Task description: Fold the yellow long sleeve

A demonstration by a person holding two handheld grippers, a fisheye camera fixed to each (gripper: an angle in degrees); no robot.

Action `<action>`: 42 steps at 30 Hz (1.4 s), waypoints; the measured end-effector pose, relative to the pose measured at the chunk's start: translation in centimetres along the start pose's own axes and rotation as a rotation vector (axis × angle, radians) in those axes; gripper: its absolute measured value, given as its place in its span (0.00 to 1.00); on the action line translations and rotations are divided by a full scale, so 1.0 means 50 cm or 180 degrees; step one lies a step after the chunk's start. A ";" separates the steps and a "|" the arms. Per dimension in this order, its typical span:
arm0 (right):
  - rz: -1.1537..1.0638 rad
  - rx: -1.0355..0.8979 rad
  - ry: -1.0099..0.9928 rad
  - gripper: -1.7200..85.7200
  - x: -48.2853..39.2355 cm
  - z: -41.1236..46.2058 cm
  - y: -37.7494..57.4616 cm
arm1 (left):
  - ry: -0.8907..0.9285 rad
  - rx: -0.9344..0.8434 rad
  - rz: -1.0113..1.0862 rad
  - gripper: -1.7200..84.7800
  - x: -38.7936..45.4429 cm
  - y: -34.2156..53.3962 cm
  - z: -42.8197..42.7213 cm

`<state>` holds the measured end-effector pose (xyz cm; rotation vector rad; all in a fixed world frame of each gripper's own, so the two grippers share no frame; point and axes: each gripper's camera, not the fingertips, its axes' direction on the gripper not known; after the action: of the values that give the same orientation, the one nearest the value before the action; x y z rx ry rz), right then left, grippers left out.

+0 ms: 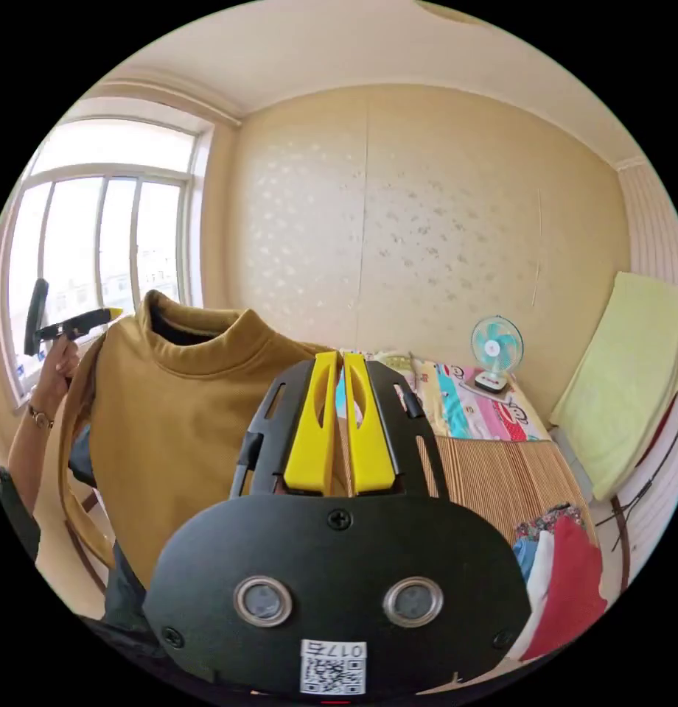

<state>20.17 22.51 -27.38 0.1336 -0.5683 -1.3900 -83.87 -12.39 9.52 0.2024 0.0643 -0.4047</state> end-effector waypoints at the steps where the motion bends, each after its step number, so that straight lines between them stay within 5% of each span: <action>1: -0.0024 -0.0171 -0.0012 0.06 0.001 0.030 -0.003 | -0.0200 -0.0187 -0.0099 0.08 -0.013 -0.004 0.040; 8: -0.0508 -0.0934 -0.0161 0.10 -0.017 0.220 0.332 | 0.0443 -0.1298 0.0366 0.12 -0.016 0.311 0.301; 14: 0.0557 -0.1689 -0.0315 0.10 0.121 0.324 0.684 | 0.1306 -0.2359 0.0131 0.15 0.064 0.650 0.475; 19: 0.1151 -0.1251 -0.0518 0.10 0.174 0.265 0.811 | 0.1978 -0.2407 -0.0452 0.15 0.123 0.755 0.547; 26: 0.0637 -0.1778 -0.0468 0.09 0.148 0.259 0.846 | 0.2395 -0.2339 -0.0762 0.07 0.032 0.742 0.494; 31: 0.0469 -0.2223 -0.1254 0.06 0.089 0.211 0.869 | 0.1959 -0.2203 -0.0828 0.07 -0.118 0.767 0.304; 36: 0.0528 -0.1383 0.0109 0.11 0.193 0.115 0.832 | 0.1167 -0.2030 -0.0948 0.09 -0.220 0.799 0.155; 42: 0.0444 -0.2539 0.1087 0.16 0.371 0.280 0.839 | 0.1243 -0.1828 -0.1052 0.09 -0.258 0.779 0.150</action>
<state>52.42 16.42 7.59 -0.3032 0.2749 -1.3271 -80.08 26.06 25.27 -0.3046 0.5962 -0.6534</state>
